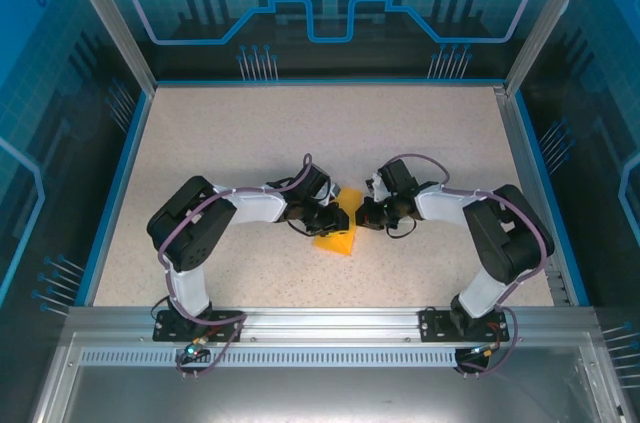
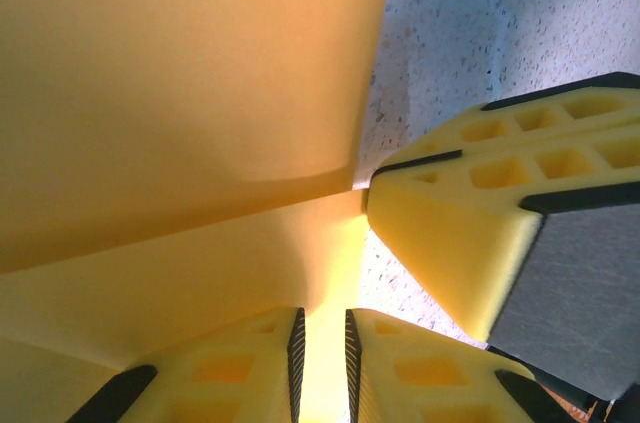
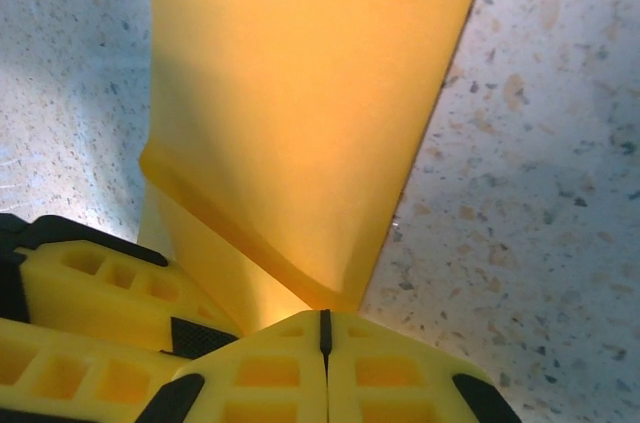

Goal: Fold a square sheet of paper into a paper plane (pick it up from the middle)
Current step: Fold the triangle a second time at the center of the table.

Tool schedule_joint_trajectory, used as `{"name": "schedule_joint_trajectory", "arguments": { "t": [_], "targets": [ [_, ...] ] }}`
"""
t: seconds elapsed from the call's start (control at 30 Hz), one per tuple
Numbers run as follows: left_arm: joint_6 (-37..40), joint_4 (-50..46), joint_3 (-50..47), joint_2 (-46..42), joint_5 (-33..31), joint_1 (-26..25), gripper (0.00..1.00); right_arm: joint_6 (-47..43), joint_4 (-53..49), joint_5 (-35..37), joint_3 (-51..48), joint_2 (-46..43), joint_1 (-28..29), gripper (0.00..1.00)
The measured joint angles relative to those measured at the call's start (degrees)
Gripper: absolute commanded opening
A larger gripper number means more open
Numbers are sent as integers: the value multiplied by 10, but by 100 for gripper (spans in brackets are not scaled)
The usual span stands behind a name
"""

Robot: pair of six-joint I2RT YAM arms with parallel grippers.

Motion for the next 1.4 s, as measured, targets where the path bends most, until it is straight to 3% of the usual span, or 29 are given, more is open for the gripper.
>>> {"name": "schedule_joint_trajectory", "arguments": {
  "t": [1.4],
  "targets": [
    [0, -11, 1, -11, -1, 0, 22, -4, 4, -7, 4, 18, 1, 5]
  ]
}}
